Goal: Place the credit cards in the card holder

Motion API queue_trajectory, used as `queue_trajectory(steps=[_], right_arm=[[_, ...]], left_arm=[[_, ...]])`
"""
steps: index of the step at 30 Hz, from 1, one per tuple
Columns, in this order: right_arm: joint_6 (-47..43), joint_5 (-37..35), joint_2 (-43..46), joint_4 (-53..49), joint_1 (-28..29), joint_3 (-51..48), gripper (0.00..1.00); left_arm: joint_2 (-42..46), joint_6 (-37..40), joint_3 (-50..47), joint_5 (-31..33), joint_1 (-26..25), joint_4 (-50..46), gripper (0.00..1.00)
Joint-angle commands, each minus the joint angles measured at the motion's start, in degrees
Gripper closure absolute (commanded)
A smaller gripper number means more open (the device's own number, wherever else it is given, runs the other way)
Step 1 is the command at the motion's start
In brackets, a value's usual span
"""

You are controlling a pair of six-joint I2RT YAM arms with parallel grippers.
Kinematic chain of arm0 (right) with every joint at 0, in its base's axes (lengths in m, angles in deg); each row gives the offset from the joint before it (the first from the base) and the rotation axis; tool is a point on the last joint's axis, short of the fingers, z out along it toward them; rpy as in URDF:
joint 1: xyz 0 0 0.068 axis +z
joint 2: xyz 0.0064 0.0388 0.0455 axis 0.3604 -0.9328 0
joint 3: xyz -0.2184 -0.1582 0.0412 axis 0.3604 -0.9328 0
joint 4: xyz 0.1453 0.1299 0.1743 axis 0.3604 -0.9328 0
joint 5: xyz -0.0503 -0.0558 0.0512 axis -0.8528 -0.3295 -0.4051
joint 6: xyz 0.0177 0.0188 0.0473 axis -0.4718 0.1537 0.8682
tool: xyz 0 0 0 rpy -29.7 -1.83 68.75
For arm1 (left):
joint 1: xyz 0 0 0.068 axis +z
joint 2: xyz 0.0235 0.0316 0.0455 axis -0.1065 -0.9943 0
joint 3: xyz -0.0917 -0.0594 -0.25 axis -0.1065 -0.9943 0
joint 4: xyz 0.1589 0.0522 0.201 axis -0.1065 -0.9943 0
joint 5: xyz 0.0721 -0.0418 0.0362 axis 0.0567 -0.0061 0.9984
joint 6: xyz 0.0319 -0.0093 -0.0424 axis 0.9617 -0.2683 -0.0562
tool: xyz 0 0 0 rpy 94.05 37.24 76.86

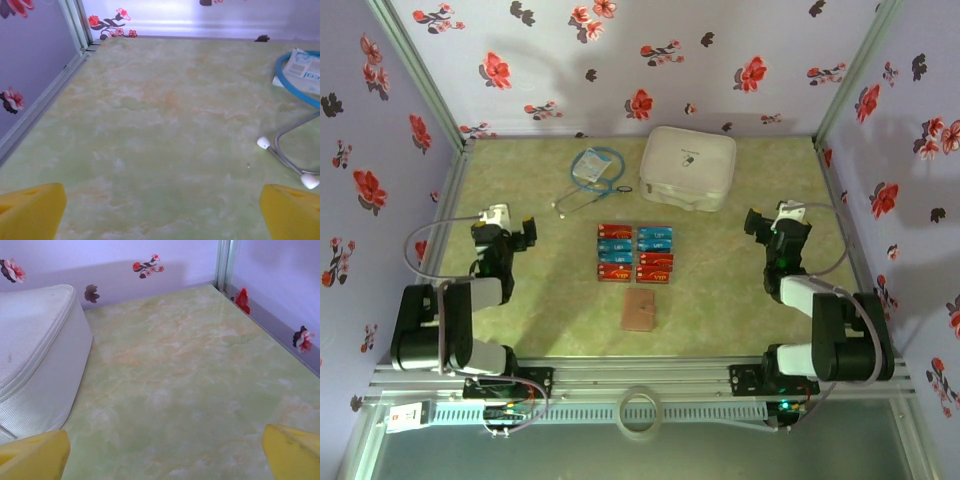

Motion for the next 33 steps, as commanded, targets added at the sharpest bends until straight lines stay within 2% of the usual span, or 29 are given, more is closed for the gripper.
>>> queue_trajectory(steps=[1, 4, 8, 11, 15, 18, 23, 29, 33], right_arm=[[3.4, -2.9, 3.8, -6.8, -0.6, 1.0, 0.01], [5.2, -4.8, 6.9, -9.3, -0.6, 1.3, 0.01], [10.3, -8.7, 10.0, -19.2, -0.6, 5.6, 0.01], [19.5, -11.8, 11.3, -26.2, -0.6, 8.5, 0.01], [25.0, -12.2, 13.0, -32.1, -0.6, 10.5, 0.01], [25.9, -11.7, 13.3, -36.5, -0.7, 12.4, 0.01], [26.2, -7.5, 13.6, -39.1, -0.6, 13.0, 0.01], [25.7, 5.4, 14.6, -38.9, -0.6, 12.5, 0.01], [26.3, 13.6, 14.8, -38.6, -0.6, 12.4, 0.01]], left_arm=[[4.4, -1.9, 2.1, 2.9, 0.0, -6.6, 0.00], [7.0, -3.1, 2.5, 3.7, 0.0, -9.5, 0.00], [9.4, -5.6, 4.0, 3.9, -0.2, -13.0, 0.00], [10.9, -8.3, 6.2, 4.0, -0.2, -17.1, 0.00], [13.0, -12.3, 9.3, 4.1, -0.8, -22.9, 0.00], [14.9, -16.6, 11.9, 4.2, -1.5, -28.6, 0.00], [18.5, -22.1, 14.7, 4.0, -3.5, -35.6, 0.00], [22.0, -24.7, 16.5, -1.6, -5.7, -41.5, 0.00], [24.1, -24.2, 16.2, -2.1, -8.7, -43.7, 0.00]])
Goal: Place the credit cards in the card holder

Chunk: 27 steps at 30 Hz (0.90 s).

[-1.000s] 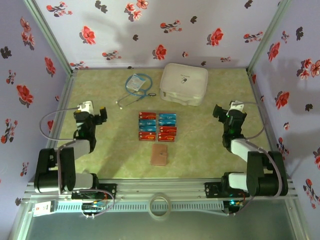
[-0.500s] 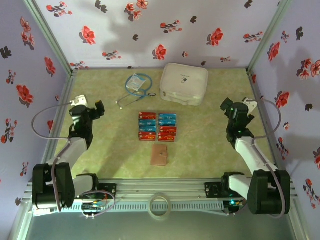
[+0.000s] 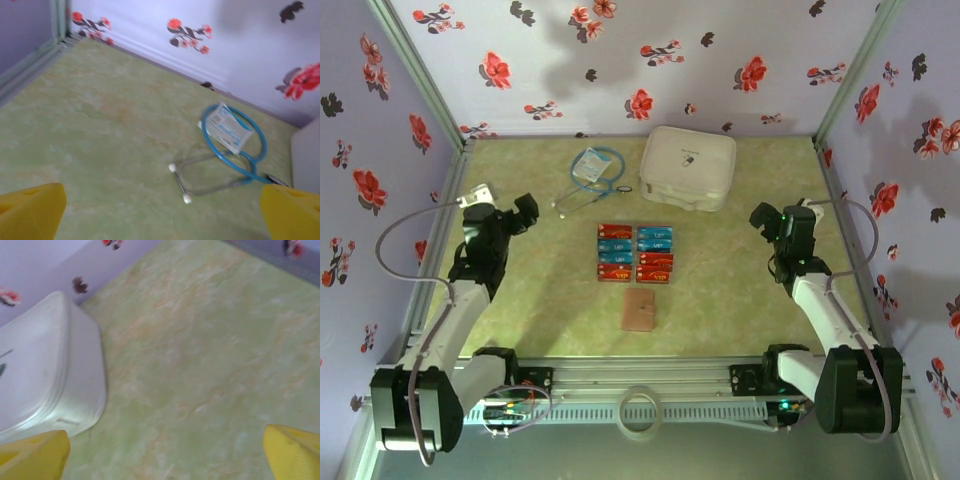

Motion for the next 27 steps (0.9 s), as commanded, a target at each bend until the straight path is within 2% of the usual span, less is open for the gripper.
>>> queue_trajectory(steps=[1, 5, 13, 22, 27], right_arm=[[2.1, 9.7, 0.9, -0.2, -0.2, 0.8, 0.01], [3.3, 11.6, 0.9, 0.5, 0.9, 0.2, 0.01], [2.4, 10.1, -1.2, -0.7, 5.8, 0.4, 0.01], [1.9, 9.3, -3.9, -2.7, 12.3, 0.1, 0.01], [1.6, 6.4, -5.2, -4.0, 16.4, 0.3, 0.01]], left_arm=[[2.1, -1.2, 1.1, -1.8, -2.6, -4.4, 0.00], [3.1, -1.6, 0.7, -1.8, -6.1, -6.3, 0.00], [2.4, -4.1, -1.4, -1.7, -12.0, -6.7, 0.00], [0.7, -7.2, -5.8, 0.9, -16.4, -5.6, 0.00], [-0.3, -8.9, -7.3, 2.3, -18.0, -4.8, 0.00]])
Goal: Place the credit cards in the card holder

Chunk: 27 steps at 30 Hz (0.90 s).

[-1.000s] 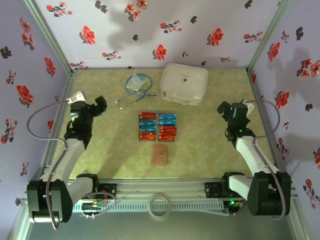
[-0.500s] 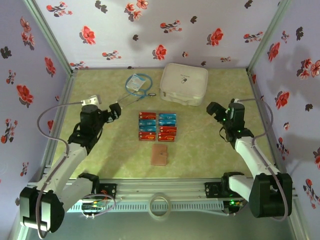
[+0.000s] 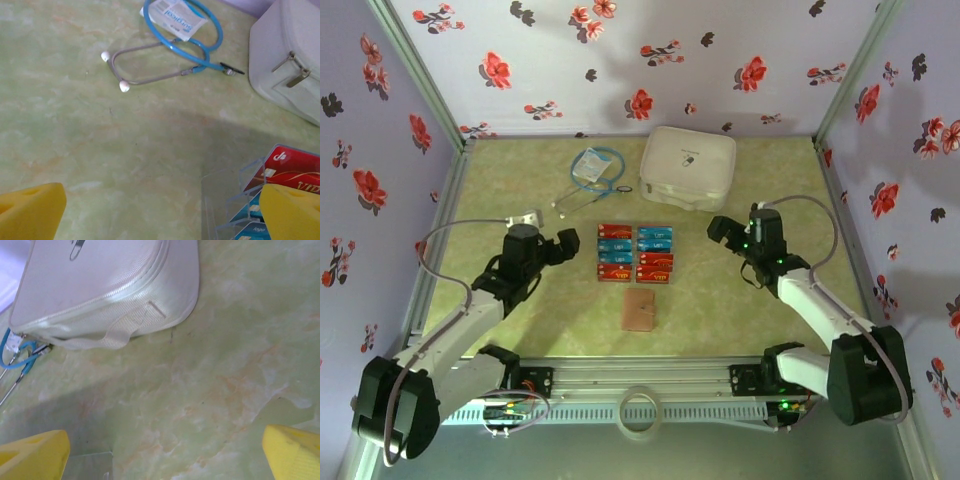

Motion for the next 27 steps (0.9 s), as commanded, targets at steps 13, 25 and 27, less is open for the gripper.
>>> queue_trajectory(steps=[13, 25, 27], right_arm=[[-1.2, -1.8, -7.5, -2.6, 9.3, 1.6, 0.04], [2.8, -2.3, -5.3, -4.6, 16.7, -0.3, 0.12], [3.3, -2.4, -4.5, -4.9, 17.9, -1.0, 0.13]], left_arm=[[-2.3, -4.4, -2.0, 2.4, -4.5, 2.4, 0.00], [-4.3, -6.0, -2.9, 2.7, -9.5, 1.6, 0.00], [-4.7, -6.2, -3.0, 2.8, -10.2, 1.5, 0.00]])
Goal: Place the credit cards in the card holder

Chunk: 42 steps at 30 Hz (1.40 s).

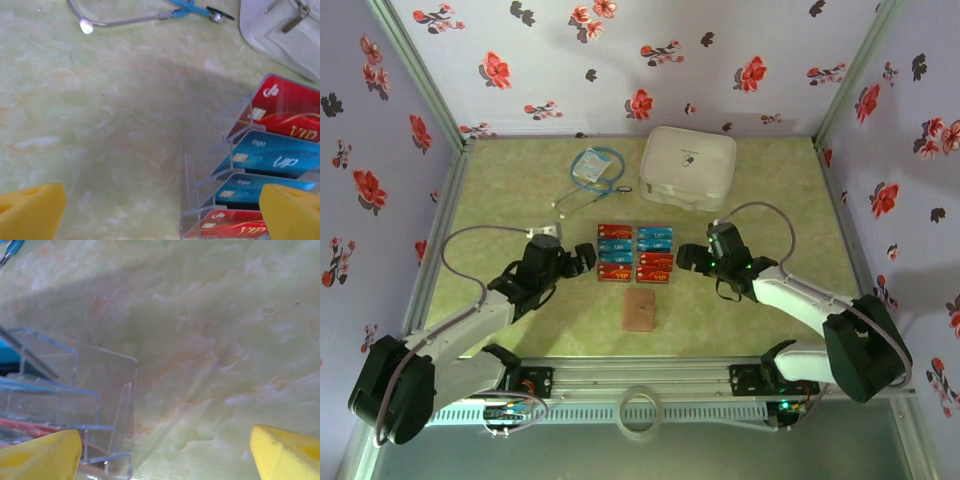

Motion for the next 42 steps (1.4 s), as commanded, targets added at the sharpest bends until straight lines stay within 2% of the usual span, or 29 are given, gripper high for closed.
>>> queue_trajectory(steps=[1, 12, 23, 42], right_arm=[[2.0, -1.3, 2.3, -1.4, 1.9, -1.3, 0.13], [3.1, -1.1, 5.2, -2.9, 5.5, -2.1, 0.13], [4.3, -0.3, 2.4, -1.3, 10.1, -1.3, 0.16], [8.8, 2.3, -3.7, 1.9, 17.6, -2.1, 0.33]], left_arm=[[-0.9, -1.3, -0.7, 1.5, -1.6, 0.4, 0.00], [-2.6, -2.2, -1.2, 2.8, -5.6, 0.8, 0.00], [-2.0, -4.1, -2.8, 4.1, -8.2, 0.9, 0.00], [-0.9, -5.5, -4.6, 5.3, -10.9, 0.7, 0.00]])
